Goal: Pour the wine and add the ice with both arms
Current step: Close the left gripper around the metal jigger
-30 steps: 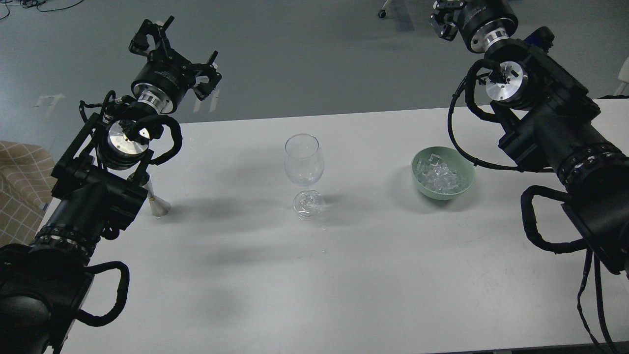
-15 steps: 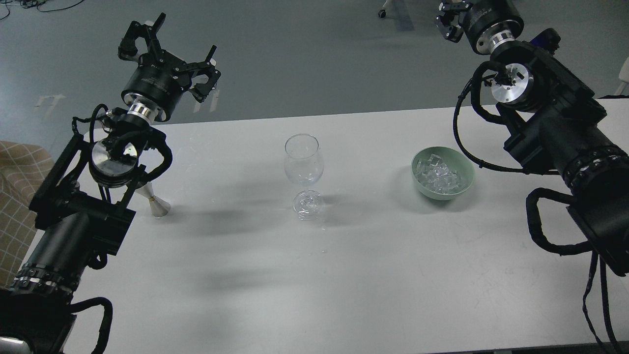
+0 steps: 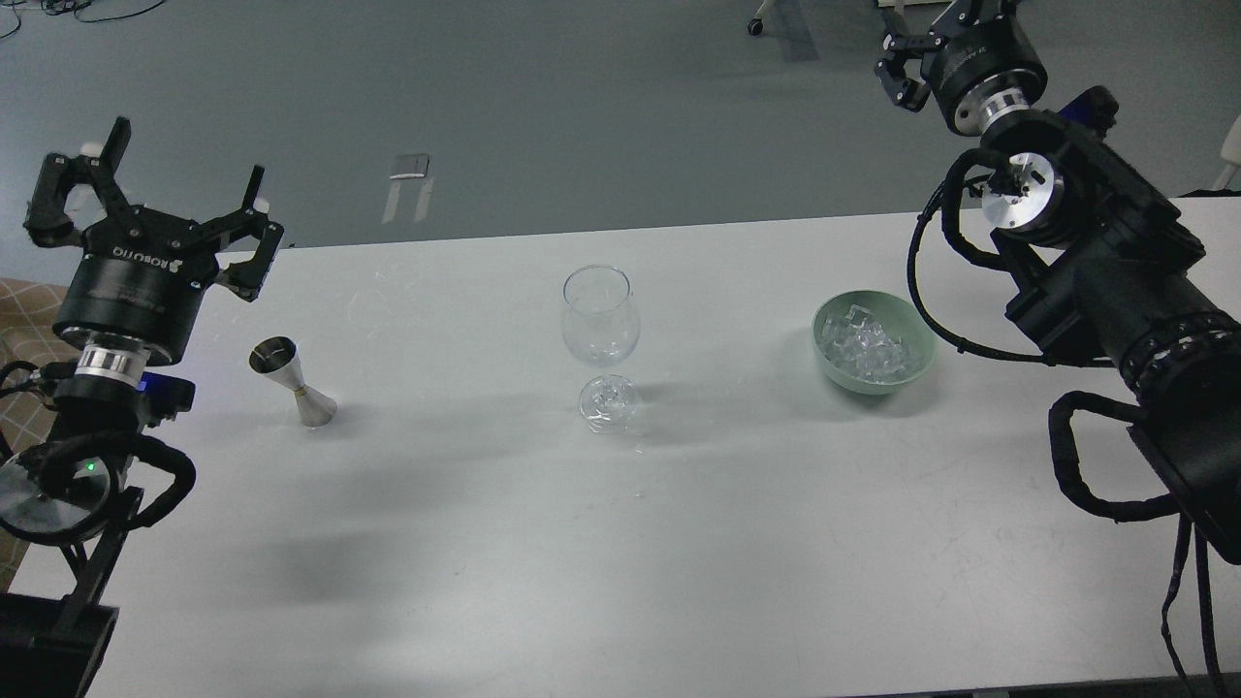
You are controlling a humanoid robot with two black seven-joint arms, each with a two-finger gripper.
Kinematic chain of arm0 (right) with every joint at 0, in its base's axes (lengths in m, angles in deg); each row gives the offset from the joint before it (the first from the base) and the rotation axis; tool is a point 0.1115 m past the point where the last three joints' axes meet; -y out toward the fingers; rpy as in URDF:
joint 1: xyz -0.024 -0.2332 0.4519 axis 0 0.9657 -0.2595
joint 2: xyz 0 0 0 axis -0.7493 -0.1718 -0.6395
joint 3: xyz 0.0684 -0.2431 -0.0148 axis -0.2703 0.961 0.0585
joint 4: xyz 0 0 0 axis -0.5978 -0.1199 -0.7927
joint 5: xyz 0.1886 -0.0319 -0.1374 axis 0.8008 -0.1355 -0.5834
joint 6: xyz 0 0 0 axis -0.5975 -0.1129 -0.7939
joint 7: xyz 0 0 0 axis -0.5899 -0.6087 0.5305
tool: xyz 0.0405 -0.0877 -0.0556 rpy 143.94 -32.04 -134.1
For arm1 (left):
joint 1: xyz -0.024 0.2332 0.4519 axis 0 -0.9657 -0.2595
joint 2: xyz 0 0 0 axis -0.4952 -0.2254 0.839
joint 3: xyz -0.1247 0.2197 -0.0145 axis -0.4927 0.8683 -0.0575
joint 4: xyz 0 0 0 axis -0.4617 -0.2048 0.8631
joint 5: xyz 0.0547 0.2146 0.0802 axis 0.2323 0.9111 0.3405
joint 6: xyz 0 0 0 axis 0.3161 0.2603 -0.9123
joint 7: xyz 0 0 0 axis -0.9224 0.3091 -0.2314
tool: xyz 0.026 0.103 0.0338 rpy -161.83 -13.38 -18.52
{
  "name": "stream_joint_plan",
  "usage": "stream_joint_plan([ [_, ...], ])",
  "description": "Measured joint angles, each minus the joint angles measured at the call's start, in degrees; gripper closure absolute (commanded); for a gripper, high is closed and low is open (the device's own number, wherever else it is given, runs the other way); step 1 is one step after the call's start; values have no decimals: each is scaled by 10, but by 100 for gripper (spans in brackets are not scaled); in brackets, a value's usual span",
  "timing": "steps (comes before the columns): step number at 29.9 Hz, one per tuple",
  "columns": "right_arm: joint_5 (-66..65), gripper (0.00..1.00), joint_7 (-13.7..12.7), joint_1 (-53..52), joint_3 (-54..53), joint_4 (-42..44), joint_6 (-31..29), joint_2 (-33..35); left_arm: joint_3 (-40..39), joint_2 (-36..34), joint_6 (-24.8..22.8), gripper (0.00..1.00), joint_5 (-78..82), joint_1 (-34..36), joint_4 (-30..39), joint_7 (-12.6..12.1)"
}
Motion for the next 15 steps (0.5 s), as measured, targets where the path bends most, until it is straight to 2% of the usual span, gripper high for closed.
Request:
stream_joint_plan([
  [10,-1,0,0,15,1,0,0,8,-42,63,-9,2,-1,-179,68,-3],
  [15,-1,0,0,21,1,0,1,12,-41,95,-12,2,-1,-228,74,-3],
])
